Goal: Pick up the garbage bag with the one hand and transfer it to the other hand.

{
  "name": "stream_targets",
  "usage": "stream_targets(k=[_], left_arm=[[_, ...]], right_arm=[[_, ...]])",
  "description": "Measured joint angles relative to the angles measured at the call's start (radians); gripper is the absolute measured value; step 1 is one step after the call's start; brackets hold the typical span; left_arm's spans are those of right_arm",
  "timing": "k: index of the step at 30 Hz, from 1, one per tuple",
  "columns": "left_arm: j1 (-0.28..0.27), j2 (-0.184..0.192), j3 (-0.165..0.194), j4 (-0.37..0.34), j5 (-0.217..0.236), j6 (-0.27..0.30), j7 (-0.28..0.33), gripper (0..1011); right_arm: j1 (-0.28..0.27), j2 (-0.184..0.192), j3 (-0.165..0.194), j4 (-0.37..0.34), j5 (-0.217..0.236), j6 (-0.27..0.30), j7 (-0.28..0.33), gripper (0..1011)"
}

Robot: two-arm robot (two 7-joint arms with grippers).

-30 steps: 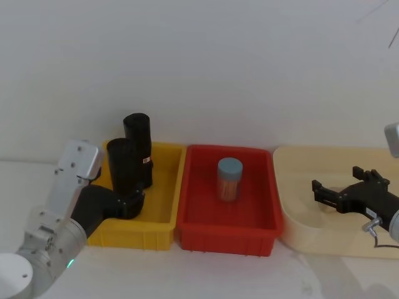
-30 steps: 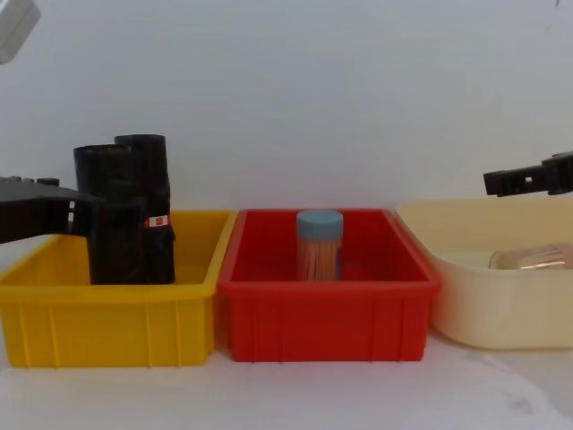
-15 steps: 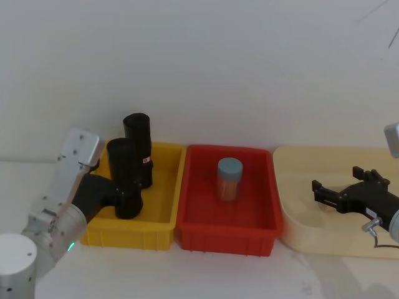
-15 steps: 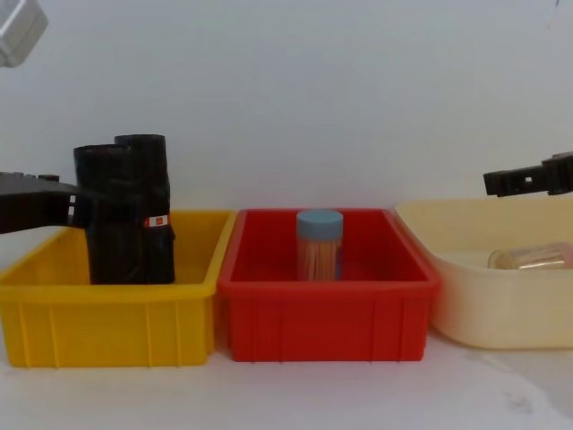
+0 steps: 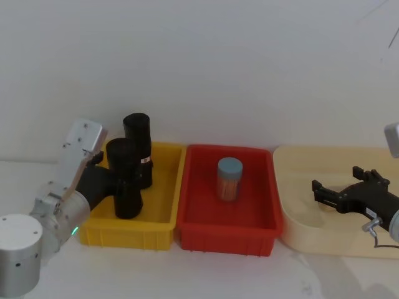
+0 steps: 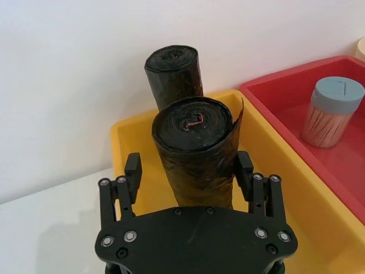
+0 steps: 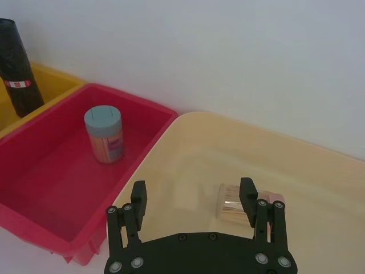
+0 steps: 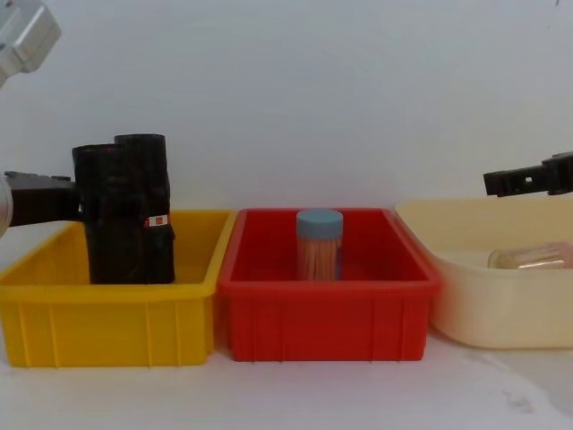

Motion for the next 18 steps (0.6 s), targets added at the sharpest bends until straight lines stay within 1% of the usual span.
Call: stream_targets(k=[5,7,9,10,12,13,14,15,18], left_arm=[[-0.017,-0.005,0.001,0.022,-0.003,0.002,-0.012,906],[-0.024,-0.006,0.002,0.032,-0.004,0.002,-0.017,844],[-0.028,-0.007,0.002,0.037,-0.005,0.003,-0.019,817],[-0.031,-0.008,0.002,0.041,-0.005,0.003,-0.022,756],[-0.034,-0.009,0.002,0.045,-0.006,0.004,-0.024,718],[-0.037,-0.01,0.003,0.049,-0.006,0.004,-0.026,659],[-0.038,-0.01,0.003,0.051,-0.006,0.004,-0.026,641],[-0.039,-0.011,0.003,0.052,-0.007,0.004,-0.027,586],[-0.043,-0.012,0.003,0.057,-0.007,0.005,-0.03,558]], right_arm=[[0.0,0.0,0.0,0.0,0.0,0.0,0.0,999],[0.0,0.0,0.0,0.0,0.0,0.0,0.0,999],[0.0,0.0,0.0,0.0,0.0,0.0,0.0,999],[0.0,0.0,0.0,0.0,0.0,0.0,0.0,999],[0.0,0.0,0.0,0.0,0.0,0.0,0.0,999],[0.0,0.0,0.0,0.0,0.0,0.0,0.0,999],[0.0,0.0,0.0,0.0,0.0,0.0,0.0,999],[0.0,0.0,0.0,0.0,0.0,0.0,0.0,999],[0.0,0.0,0.0,0.0,0.0,0.0,0.0,999]])
